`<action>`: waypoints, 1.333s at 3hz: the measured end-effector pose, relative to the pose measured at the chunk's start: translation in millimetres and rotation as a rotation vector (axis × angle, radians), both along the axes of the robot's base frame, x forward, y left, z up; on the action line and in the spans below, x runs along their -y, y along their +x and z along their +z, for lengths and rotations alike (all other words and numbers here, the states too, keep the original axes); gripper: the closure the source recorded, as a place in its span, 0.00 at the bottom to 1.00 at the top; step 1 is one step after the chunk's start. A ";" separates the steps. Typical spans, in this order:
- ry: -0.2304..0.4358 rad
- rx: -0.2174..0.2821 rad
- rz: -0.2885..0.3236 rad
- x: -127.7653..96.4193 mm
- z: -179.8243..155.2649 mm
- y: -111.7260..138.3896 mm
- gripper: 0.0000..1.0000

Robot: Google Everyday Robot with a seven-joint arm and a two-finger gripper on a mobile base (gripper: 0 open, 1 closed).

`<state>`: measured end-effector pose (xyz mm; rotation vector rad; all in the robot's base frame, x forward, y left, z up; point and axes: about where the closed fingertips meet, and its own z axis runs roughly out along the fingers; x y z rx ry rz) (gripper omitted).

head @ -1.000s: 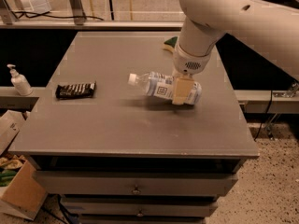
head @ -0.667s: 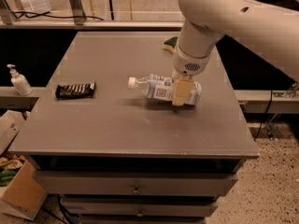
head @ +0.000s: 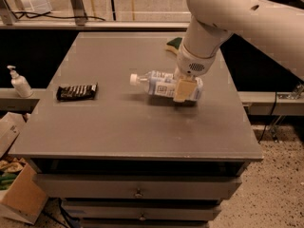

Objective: Knock blue plastic bottle over

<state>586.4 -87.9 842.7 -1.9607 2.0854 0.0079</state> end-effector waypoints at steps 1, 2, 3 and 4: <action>0.042 -0.007 0.011 -4.2 5.0 -2.2 0.00; 0.094 -0.004 0.012 -4.5 10.1 -5.6 0.00; 0.167 0.006 -0.017 3.4 15.1 -11.1 0.00; 0.278 0.020 -0.084 18.2 17.0 -19.8 0.00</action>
Offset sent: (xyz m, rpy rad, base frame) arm -0.0091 0.0019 0.0179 0.1667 -0.0027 0.0078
